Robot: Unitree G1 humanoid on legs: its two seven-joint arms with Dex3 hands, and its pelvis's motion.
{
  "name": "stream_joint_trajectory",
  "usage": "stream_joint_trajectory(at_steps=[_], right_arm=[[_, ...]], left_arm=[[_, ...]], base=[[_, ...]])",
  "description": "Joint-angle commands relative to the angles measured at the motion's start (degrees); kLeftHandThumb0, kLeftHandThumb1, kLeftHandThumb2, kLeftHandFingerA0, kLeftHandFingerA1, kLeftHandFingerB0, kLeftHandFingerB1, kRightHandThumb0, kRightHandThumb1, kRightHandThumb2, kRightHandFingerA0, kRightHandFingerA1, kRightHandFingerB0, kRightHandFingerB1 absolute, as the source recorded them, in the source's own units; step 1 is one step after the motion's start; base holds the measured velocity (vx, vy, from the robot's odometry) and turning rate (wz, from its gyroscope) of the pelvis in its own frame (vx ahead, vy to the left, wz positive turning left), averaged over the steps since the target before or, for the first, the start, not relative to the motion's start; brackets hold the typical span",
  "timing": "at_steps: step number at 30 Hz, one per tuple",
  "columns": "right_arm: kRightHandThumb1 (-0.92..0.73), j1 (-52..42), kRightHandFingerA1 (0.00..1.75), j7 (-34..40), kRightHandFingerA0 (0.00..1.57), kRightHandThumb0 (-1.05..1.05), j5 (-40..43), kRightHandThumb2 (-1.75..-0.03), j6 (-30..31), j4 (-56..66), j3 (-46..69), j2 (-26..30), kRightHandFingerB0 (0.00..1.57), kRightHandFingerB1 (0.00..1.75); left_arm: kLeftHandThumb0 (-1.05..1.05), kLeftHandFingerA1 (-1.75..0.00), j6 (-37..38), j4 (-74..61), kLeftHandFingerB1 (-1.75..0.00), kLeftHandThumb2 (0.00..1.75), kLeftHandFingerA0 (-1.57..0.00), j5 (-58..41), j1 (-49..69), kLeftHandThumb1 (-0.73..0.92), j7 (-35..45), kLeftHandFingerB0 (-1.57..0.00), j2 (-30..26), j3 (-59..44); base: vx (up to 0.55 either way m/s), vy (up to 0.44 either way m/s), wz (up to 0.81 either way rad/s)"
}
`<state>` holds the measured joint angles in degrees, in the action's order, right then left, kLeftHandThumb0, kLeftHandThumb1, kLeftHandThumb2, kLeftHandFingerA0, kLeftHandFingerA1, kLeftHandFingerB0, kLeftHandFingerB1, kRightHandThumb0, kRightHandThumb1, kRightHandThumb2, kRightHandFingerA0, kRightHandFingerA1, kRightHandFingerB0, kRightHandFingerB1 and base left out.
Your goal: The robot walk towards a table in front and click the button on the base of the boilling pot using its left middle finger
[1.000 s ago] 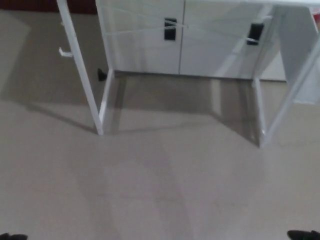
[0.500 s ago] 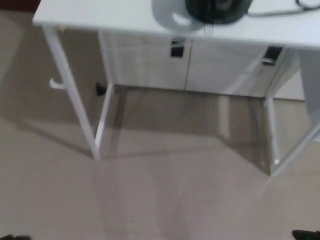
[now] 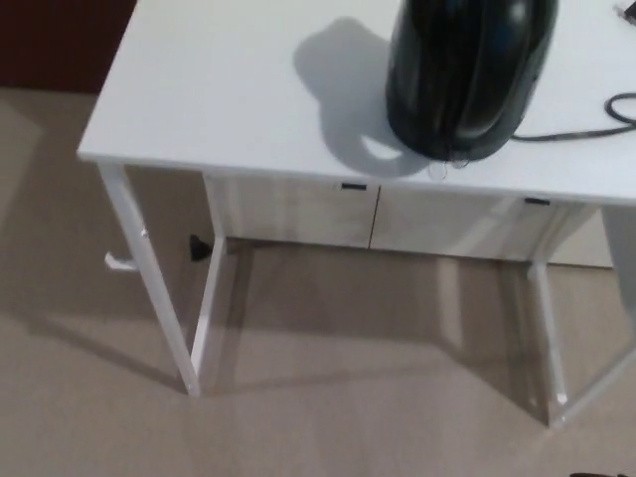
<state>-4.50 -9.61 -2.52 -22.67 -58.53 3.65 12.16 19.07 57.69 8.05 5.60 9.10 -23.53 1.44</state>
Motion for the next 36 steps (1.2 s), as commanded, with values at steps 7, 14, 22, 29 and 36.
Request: stream_joint_trajectory(at_steps=[7,14,22,29,36], right_arm=[[-0.57,0.4,0.47,1.0,0.53,-0.26,-1.5,-0.56,-1.2,-0.4,-1.2,1.3,0.42,0.42],[-0.57,2.0,0.47,0.1,0.52,-0.25,-0.3,-0.56,0.4,-1.5,-0.7,1.0,0.43,0.42],[-0.57,2.6,0.49,-0.3,0.53,-0.23,0.0,-0.56,0.5,-1.6,-0.4,0.9,0.42,0.42],[-0.57,1.1,0.48,0.4,0.54,-0.26,-1.1,-0.56,-0.5,-1.3,-1.3,0.8,0.42,0.42],[-0.58,2.2,0.47,0.3,0.52,-0.26,-1.4,-0.56,-0.1,-1.5,-1.7,1.3,0.41,0.41]], left_arm=[[-0.44,-0.37,2.5,1.7,-0.32,0.58,-0.45,0.5,0.2,0.57,-0.7,-0.33,-0.5,-0.1],[-0.44,-0.38,1.3,1.8,-0.32,0.57,-0.43,0.0,-0.8,0.56,-0.5,-0.34,0.0,-0.3],[-0.44,-0.38,1.9,1.1,-0.32,0.58,-0.44,0.2,-0.5,0.57,-0.7,-0.34,-0.3,-0.3],[-0.41,-0.37,2.8,1.0,-0.31,0.57,-0.43,-0.4,1.2,0.56,0.2,-0.33,-0.7,-0.8],[-0.44,-0.38,2.5,0.2,-0.32,0.58,-0.43,0.3,0.5,0.57,-0.5,-0.34,-0.5,0.0]], base=[[0.15,-0.14,-0.09],[0.14,-0.026,-0.1],[0.05,0.025,0.07],[0.03,-0.039,-0.1],[0.07,0.06,-0.05]])
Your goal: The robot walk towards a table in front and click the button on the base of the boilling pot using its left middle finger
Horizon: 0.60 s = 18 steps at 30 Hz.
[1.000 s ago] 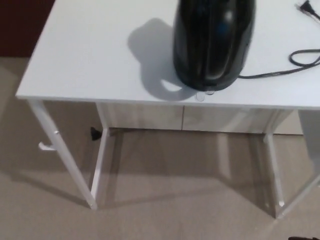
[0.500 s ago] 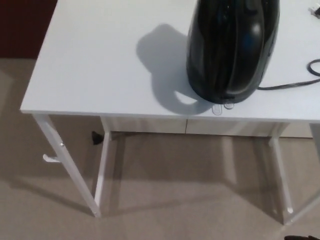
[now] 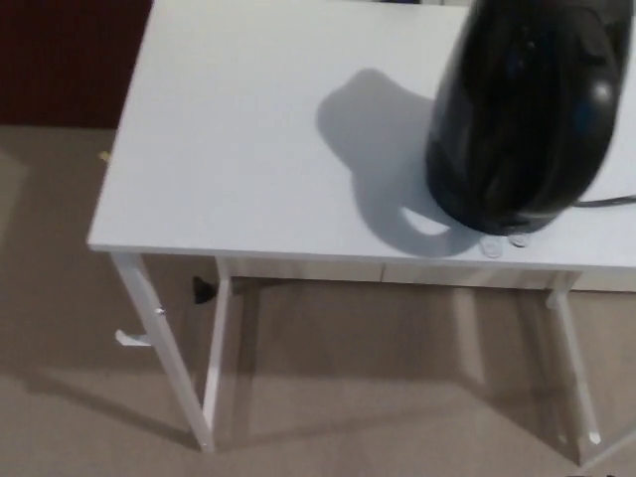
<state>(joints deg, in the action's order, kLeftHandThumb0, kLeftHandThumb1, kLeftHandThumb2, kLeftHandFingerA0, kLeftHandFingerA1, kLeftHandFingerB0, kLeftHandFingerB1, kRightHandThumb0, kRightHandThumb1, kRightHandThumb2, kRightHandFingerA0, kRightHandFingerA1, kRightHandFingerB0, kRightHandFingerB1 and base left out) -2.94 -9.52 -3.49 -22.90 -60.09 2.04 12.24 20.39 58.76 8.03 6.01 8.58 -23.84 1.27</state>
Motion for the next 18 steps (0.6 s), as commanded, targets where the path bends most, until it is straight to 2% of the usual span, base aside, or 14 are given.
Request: stream_joint_trajectory(at_steps=[1,7,10,18], right_arm=[[-0.57,0.8,0.48,0.1,0.54,-0.25,-0.3,-0.56,0.1,-0.2,0.0,1.1,0.42,0.42],[-0.57,0.5,0.49,-0.1,0.55,-0.25,-0.1,-0.56,0.5,0.8,0.1,0.9,0.42,0.42],[-0.57,1.1,0.49,-0.1,0.56,-0.26,-0.5,-0.56,0.4,0.9,-0.1,0.9,0.42,0.43],[-0.56,1.5,0.5,0.7,0.58,-0.27,-1.0,-0.56,1.1,1.5,-0.8,1.1,0.45,0.43]], left_arm=[[-0.44,-0.38,1.2,-1.3,-0.32,0.58,-0.44,0.2,0.3,0.57,-0.1,-0.34,0.0,0.1],[-0.43,-0.38,2.4,-1.4,-0.31,0.57,-0.42,0.2,0.9,0.57,0.4,-0.32,0.1,0.3],[-0.44,-0.38,1.9,-1.7,-0.31,0.57,-0.43,0.2,0.5,0.56,0.2,-0.33,0.0,0.2],[-0.44,-0.36,2.3,-2.1,-0.31,0.58,-0.42,0.5,0.8,0.58,0.3,-0.32,-0.5,0.2]], base=[[0.03,0.083,0.25],[0.04,-0.013,0.02],[0.04,-0.089,0.32],[0.04,0.003,-0.05]])
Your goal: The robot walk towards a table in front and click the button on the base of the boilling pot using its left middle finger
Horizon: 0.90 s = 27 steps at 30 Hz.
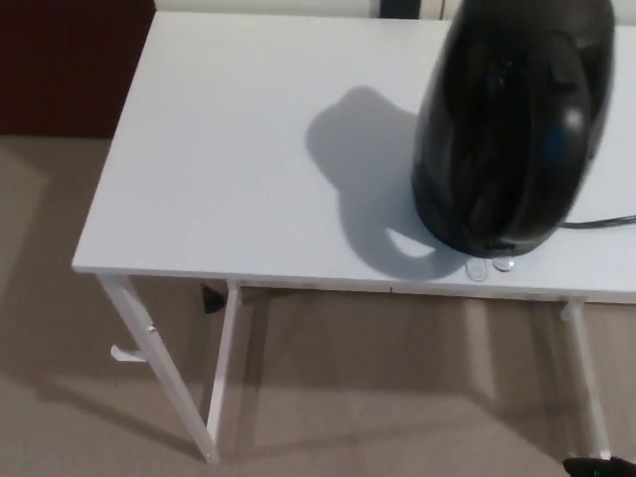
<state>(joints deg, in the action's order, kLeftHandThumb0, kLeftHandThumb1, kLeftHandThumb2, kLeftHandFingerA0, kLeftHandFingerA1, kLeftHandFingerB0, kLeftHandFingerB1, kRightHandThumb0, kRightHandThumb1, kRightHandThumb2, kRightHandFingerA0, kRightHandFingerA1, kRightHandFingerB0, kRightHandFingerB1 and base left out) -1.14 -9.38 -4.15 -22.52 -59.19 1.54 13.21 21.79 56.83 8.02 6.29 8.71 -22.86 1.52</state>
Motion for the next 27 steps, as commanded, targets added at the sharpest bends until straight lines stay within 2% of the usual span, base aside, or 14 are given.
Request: stream_joint_trajectory(at_steps=[1,11,21,27], right_arm=[[-0.56,-0.3,0.5,0.5,0.58,-0.27,-0.4,-0.56,0.7,0.7,-0.4,0.2,0.45,0.43],[-0.58,0.4,0.51,0.4,0.59,-0.25,-0.5,-0.56,1.7,2.0,-0.8,0.4,0.45,0.44],[-0.59,0.7,0.5,-0.3,0.55,-0.25,-0.3,-0.57,1.7,0.5,-1.0,0.2,0.44,0.43],[-0.59,0.4,0.51,0.2,0.58,-0.26,-0.6,-0.57,1.7,0.6,-1.3,0.2,0.44,0.43]], left_arm=[[-0.44,-0.36,0.8,-0.5,-0.31,0.58,-0.42,0.4,0.7,0.58,0.2,-0.32,-1.5,-0.1],[-0.43,-0.36,0.1,-1.3,-0.31,0.58,-0.41,0.1,0.4,0.57,0.5,-0.31,-1.1,0.1],[-0.41,-0.36,0.0,-5.7,-0.31,0.57,-0.42,0.3,3.3,0.57,1.1,-0.31,-0.1,0.5],[-0.43,-0.36,0.6,-7.6,-0.31,0.58,-0.43,0.9,4.4,0.57,1.2,-0.31,-0.1,1.5]], base=[[0.08,0.107,0.26],[0.01,0.001,-0.01],[0.01,-0.243,0.03],[0.01,-0.003,0.0]])
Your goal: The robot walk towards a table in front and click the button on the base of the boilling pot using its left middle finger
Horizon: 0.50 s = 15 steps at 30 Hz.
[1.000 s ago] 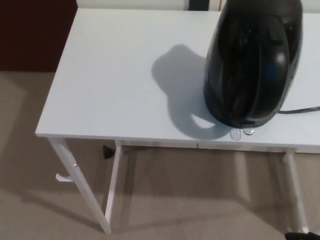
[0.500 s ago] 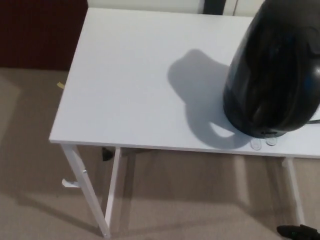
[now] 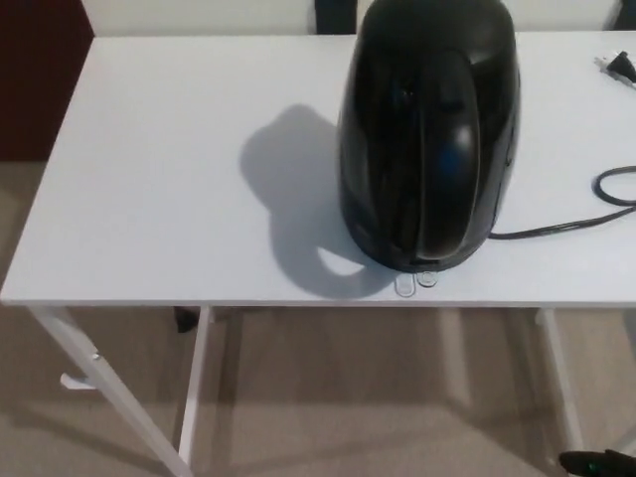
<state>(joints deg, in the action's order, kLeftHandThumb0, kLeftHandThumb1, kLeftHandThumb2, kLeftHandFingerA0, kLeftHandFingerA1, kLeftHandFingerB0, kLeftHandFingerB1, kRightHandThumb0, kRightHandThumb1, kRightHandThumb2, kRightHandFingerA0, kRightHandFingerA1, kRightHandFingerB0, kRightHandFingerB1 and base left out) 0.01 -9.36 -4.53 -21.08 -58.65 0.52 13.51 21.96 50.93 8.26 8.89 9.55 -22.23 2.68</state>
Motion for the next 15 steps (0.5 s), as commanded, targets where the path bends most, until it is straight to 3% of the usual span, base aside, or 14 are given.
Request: stream_joint_trajectory(at_steps=[1,8,15], right_arm=[[-0.58,-1.1,0.5,0.0,0.57,-0.25,0.1,-0.56,0.4,0.4,0.0,-0.2,0.44,0.44],[-0.6,0.6,0.5,-0.3,0.57,-0.25,-0.3,-0.57,1.1,0.4,-0.4,0.0,0.45,0.43],[-0.59,2.2,0.49,-0.2,0.58,-0.24,-0.4,-0.57,1.9,0.2,-0.6,0.0,0.47,0.44]], left_arm=[[-0.43,-0.36,0.1,-2.4,-0.31,0.58,-0.42,0.7,2.3,0.57,0.5,-0.31,-0.6,0.6],[-0.43,-0.36,0.1,-3.7,-0.32,0.57,-0.43,0.9,2.1,0.57,0.1,-0.32,-0.6,1.3],[-0.43,-0.36,-0.3,-4.8,-0.31,0.58,-0.43,1.4,1.6,0.58,-0.3,-0.3,-0.8,1.5]], base=[[0.04,0.115,-0.04],[0.04,0.2,0.03],[0.01,0.0,0.06]])
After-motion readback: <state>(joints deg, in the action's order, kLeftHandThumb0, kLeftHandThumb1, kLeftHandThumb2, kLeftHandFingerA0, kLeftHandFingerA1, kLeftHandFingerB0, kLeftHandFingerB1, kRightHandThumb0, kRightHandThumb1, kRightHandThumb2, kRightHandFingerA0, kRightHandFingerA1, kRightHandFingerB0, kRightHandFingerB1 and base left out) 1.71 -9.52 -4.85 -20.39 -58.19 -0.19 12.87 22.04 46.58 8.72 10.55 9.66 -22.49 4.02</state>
